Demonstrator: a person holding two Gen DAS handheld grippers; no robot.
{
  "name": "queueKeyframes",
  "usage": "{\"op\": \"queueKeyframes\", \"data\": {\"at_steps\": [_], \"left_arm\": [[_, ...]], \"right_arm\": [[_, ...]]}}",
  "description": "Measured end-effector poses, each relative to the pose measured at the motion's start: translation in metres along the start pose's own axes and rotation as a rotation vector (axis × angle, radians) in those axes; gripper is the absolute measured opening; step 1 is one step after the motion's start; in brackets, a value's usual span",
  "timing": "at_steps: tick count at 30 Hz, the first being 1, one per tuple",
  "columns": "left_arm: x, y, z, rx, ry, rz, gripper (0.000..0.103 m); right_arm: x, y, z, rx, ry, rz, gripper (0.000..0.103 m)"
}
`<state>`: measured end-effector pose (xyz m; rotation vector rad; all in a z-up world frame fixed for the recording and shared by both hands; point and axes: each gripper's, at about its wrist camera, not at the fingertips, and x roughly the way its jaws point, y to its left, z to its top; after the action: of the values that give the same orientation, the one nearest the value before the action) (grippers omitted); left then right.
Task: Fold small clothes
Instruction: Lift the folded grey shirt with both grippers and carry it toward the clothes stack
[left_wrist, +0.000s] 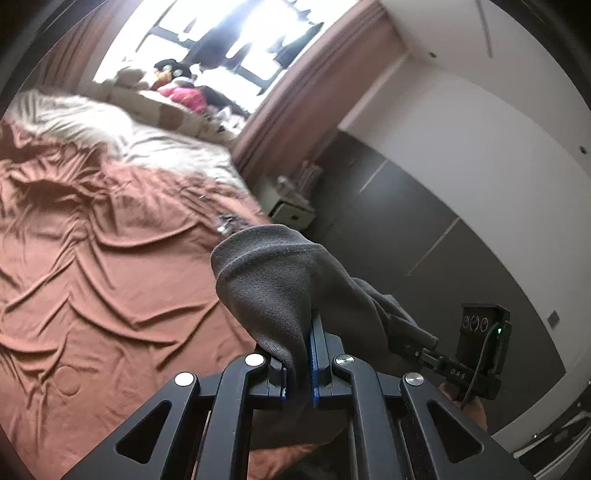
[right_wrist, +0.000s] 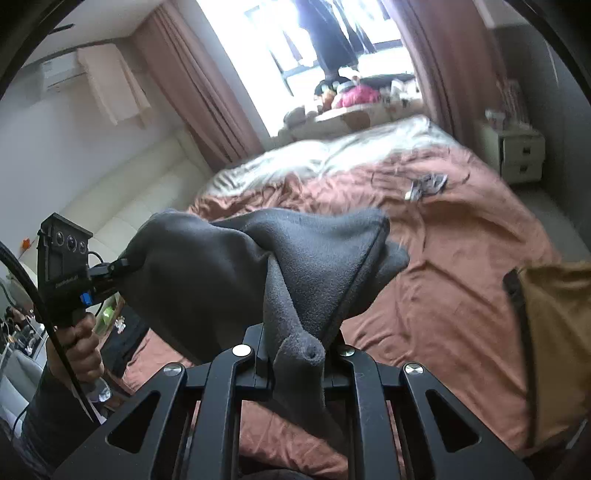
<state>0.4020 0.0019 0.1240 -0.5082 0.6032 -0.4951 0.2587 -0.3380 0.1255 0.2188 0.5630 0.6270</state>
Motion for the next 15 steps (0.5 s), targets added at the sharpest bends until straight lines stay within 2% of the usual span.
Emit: {"op": "queueKeyframes", "data": {"at_steps": [5,7,11,15], "left_arm": [[-0.002,-0.055,0.002,0.088,0.004,0.008,0.009],[-0.004,-0.077,-0.004,0.112,-0.006,-0.011,0.009],[0.004,-0.114,-0.015,0.136,0.003,-0.02,0.008],[0.023,-0.151,-0.03,0.177,0.024,-0.06,0.009]], "right_arm": [[-0.073,0.007,-0.02,-0.022,-0.083,-0.012,0.011],[-0.102,0.006,-0.032,-0.027,-0.116,-0.016,0.011],[-0.142,-0.007,-0.055,-0.014,-0.139,-0.041,0.011],[-0.173,-0.021,-0.078,0.005,-0.173,-0.064,0.011]]}}
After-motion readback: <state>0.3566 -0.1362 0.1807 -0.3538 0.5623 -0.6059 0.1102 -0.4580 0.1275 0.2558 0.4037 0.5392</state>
